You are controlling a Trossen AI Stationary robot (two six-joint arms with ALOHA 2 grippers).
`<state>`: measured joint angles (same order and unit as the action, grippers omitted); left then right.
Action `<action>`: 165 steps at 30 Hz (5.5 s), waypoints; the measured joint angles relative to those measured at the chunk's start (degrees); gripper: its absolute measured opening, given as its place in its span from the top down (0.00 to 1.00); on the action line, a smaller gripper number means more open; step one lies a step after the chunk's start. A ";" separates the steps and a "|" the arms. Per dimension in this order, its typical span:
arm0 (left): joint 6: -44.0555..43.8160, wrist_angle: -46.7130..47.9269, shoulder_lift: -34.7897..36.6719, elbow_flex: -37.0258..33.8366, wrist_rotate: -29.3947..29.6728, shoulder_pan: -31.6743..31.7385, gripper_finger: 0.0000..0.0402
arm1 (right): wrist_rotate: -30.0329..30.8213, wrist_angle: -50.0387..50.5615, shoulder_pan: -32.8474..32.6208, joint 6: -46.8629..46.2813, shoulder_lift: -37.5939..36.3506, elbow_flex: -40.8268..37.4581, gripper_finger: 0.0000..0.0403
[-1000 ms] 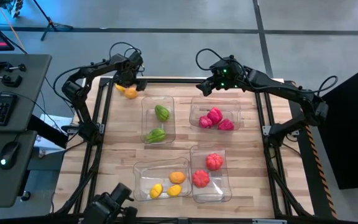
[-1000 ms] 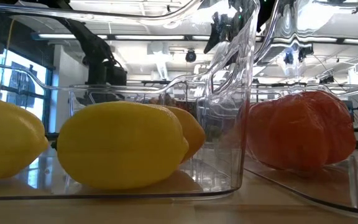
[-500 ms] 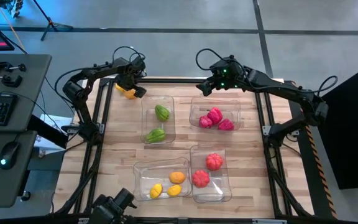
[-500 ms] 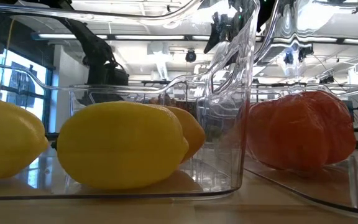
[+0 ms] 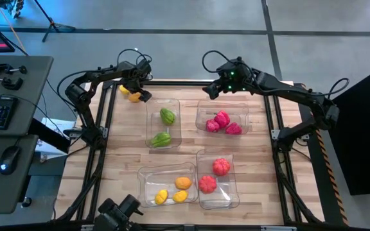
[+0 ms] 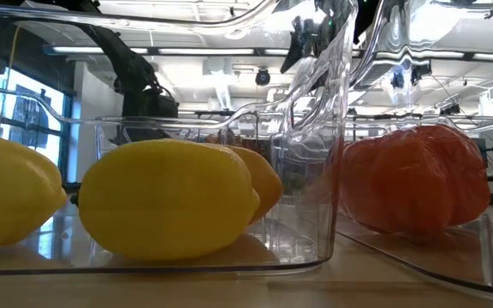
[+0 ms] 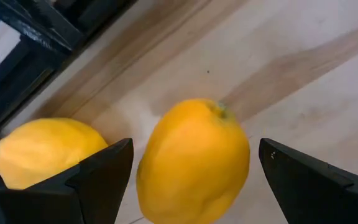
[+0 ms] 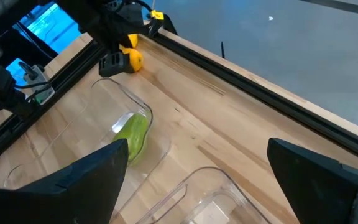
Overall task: Sort produce into baskets
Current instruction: Put the right lemon into the bottom left transparent bin, then put the yellow lemon into the bottom left transparent bin
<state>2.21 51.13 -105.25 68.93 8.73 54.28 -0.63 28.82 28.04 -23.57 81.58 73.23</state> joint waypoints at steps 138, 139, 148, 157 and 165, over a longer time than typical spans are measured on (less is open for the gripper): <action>-39.50 1.18 46.76 -5.85 2.15 -28.53 0.11 | 15.76 -5.21 -23.65 -22.34 -0.04 -0.02 0.07; -36.98 2.22 44.95 -5.09 2.61 -25.44 0.11 | 14.00 -5.00 -21.90 -20.91 -0.04 -0.02 0.07; -43.40 -8.98 38.45 -14.18 7.08 -8.17 0.11 | 2.03 -3.91 -6.81 -2.62 -0.04 -0.02 0.07; -63.23 -19.25 37.07 -26.19 11.77 -4.05 0.11 | -9.94 -3.48 8.34 8.32 0.48 -0.02 0.07; -62.72 -25.88 27.94 -26.52 11.72 1.06 0.11 | -13.58 -3.65 15.95 7.94 2.76 -0.02 0.07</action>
<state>-60.51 25.25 -77.31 42.40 20.45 55.34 -14.21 25.17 44.00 -15.64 84.34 73.21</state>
